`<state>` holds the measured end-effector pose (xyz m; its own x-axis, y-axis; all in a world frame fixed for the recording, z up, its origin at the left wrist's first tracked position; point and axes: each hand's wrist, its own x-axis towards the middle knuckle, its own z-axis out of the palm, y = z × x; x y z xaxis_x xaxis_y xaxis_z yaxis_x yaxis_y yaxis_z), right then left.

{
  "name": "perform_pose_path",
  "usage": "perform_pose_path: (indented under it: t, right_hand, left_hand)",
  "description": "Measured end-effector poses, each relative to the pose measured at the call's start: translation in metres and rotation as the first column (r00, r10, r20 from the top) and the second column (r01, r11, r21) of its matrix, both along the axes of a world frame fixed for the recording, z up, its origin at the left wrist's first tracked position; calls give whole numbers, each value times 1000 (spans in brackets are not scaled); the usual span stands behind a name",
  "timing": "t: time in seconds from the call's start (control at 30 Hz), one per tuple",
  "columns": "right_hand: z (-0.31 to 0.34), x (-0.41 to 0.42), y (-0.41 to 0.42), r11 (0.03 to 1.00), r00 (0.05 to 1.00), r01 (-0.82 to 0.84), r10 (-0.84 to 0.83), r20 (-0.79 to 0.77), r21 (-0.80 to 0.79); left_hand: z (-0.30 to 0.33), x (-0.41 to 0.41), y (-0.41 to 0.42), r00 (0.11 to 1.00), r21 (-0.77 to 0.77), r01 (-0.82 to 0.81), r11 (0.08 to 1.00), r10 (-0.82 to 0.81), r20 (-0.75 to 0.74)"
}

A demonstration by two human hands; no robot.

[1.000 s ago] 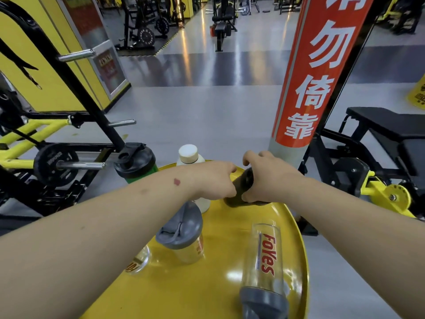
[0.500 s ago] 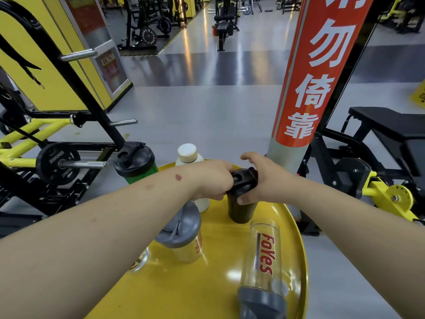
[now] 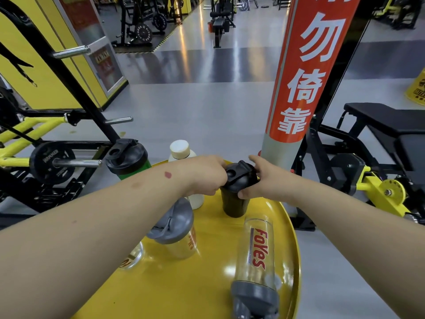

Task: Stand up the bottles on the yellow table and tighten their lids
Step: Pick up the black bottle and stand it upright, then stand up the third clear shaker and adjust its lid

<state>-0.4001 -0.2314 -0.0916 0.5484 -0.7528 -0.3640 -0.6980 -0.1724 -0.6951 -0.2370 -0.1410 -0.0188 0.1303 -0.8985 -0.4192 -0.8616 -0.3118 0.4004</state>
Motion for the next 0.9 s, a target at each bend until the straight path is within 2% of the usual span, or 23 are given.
perform_pose_path:
  t: [0.03, 0.07, 0.17, 0.27, 0.33, 0.43, 0.57, 0.73, 0.9]
  right_hand:
    - [-2, -3, 1, 1000, 998, 4, -5, -66, -13]
    - [-4, -6, 1, 999, 989, 3, -8, -148, -35]
    - [-4, -14, 12, 995, 896, -76, 40, -443, -66]
    - [-9, -15, 28, 990, 773, -128, 136, -620, 57]
    - [-22, -13, 36, 987, 779, -49, 133, -613, 152]
    - [-37, -6, 46, 978, 825, 58, 65, -561, 198]
    - [-36, 1, 50, 947, 902, 162, -28, -431, 277]
    - [-16, 6, 51, 913, 955, 135, -16, -297, 386]
    - [1, 8, 52, 805, 986, 146, -69, -154, 575]
  left_hand:
    - [6, 0, 0, 996, -23, -85, 996, 85, -2]
    - [6, 0, 3, 997, -75, -62, 995, 65, 34]
    - [14, -8, 10, 999, -83, -32, 996, 32, -9]
    - [14, -21, 27, 998, -53, 37, 998, -40, -55]
    - [7, -27, 37, 995, 24, 96, 995, -95, -27]
    - [-4, -27, 45, 993, 100, 122, 987, -122, -7]
    - [-12, -19, 47, 990, 90, 142, 986, -143, 4]
    - [-13, -17, 55, 975, 113, 216, 970, -221, 34]
    - [-13, -20, 61, 943, 179, 295, 939, -316, 103]
